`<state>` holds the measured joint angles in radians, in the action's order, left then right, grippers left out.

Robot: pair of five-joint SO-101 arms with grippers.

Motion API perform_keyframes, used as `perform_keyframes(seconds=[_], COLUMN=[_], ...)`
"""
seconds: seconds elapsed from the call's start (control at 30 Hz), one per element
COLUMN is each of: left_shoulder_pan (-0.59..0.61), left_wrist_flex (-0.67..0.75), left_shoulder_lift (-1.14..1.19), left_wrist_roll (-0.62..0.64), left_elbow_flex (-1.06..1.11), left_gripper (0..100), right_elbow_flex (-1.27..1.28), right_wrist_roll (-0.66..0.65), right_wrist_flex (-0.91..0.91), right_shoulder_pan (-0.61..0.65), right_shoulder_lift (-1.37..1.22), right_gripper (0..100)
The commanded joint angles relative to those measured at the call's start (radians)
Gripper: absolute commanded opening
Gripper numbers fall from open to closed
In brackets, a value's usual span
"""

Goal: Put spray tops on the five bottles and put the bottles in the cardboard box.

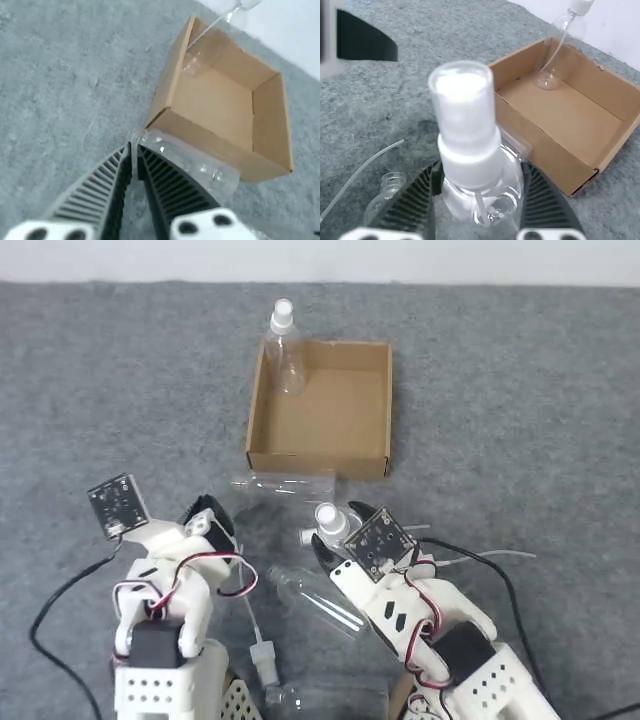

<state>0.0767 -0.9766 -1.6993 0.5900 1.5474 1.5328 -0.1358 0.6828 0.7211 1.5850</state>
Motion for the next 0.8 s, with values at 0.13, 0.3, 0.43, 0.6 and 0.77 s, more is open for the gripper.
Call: perform_keyframes(seconds=[0.13, 0.3, 0.43, 0.6, 0.77], left_shoulder_pan=[0.006, 0.005, 0.005, 0.006, 0.006], left_wrist_flex=[0.11, 0.112, 0.135, 0.244, 0.278], left_shoulder_lift=[-0.017, -0.017, -0.017, -0.017, -0.017], left_wrist_roll=[-0.008, -0.008, -0.009, -0.009, -0.006], left_elbow_flex=[0.022, 0.022, 0.027, 0.079, 0.093], left_gripper=[1, 1, 1, 1, 1], right_elbow_flex=[-0.216, -0.293, -0.35, -0.425, -0.499], right_wrist_roll=[-0.002, -0.002, -0.002, -0.034, -0.086], right_wrist_flex=[0.133, 0.143, 0.139, 0.134, 0.133], right_shoulder_pan=[-0.022, -0.03, -0.03, -0.03, -0.03], right_shoulder_lift=[0.021, 0.016, 0.012, 0.01, 0.004], right_gripper=[1.3, 1.3, 1.3, 1.3, 1.3])
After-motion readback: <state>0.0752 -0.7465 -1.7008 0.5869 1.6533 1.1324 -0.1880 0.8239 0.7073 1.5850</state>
